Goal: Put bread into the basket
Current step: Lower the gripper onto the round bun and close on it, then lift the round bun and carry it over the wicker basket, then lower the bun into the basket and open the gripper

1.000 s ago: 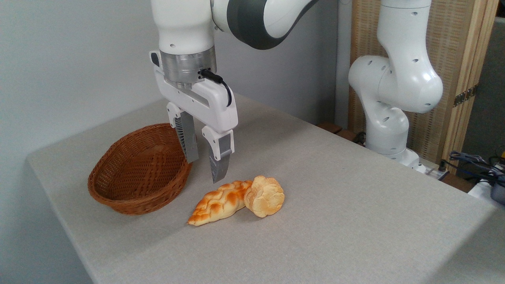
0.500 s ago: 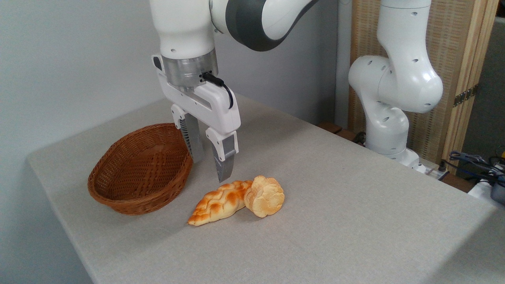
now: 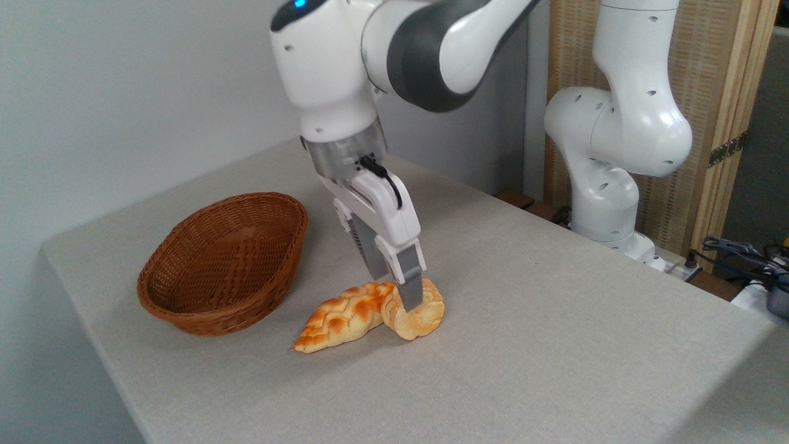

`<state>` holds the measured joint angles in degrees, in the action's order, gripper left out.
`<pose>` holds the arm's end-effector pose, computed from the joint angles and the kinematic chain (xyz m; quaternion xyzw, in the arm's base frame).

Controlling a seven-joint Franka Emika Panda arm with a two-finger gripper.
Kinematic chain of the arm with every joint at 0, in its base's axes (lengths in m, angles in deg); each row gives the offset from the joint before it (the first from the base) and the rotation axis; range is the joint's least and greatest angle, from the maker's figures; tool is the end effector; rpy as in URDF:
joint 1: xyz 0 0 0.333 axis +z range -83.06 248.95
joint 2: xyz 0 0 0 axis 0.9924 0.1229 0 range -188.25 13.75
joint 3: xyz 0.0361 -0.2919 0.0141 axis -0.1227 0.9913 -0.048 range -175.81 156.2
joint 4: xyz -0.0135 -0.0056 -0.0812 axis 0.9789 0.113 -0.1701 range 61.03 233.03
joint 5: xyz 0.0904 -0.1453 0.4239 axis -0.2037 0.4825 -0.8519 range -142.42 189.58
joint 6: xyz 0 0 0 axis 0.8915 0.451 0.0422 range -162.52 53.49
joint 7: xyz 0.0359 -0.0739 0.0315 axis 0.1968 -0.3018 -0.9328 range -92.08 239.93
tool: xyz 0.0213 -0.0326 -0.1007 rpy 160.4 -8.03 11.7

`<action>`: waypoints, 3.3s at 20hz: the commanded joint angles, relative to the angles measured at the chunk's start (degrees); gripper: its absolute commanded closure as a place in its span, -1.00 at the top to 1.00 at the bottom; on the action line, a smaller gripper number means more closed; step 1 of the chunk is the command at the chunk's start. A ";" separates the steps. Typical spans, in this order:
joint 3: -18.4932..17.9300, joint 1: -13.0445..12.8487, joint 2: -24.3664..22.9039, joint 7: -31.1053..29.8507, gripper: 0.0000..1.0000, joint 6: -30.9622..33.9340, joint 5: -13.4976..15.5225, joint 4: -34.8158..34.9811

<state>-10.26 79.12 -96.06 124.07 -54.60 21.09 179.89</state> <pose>0.5542 -0.0294 0.4110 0.8876 -0.4561 -0.0635 0.0060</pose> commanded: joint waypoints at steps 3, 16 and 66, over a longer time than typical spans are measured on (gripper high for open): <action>-1.48 -0.05 -1.65 2.85 0.85 -1.90 -1.11 4.58; -1.48 0.04 0.20 2.94 -0.24 -2.16 -0.50 4.93; 19.17 -0.31 15.76 -27.56 1.00 -21.94 7.95 -15.72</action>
<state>9.34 78.55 -78.94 97.37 -78.01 30.81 165.01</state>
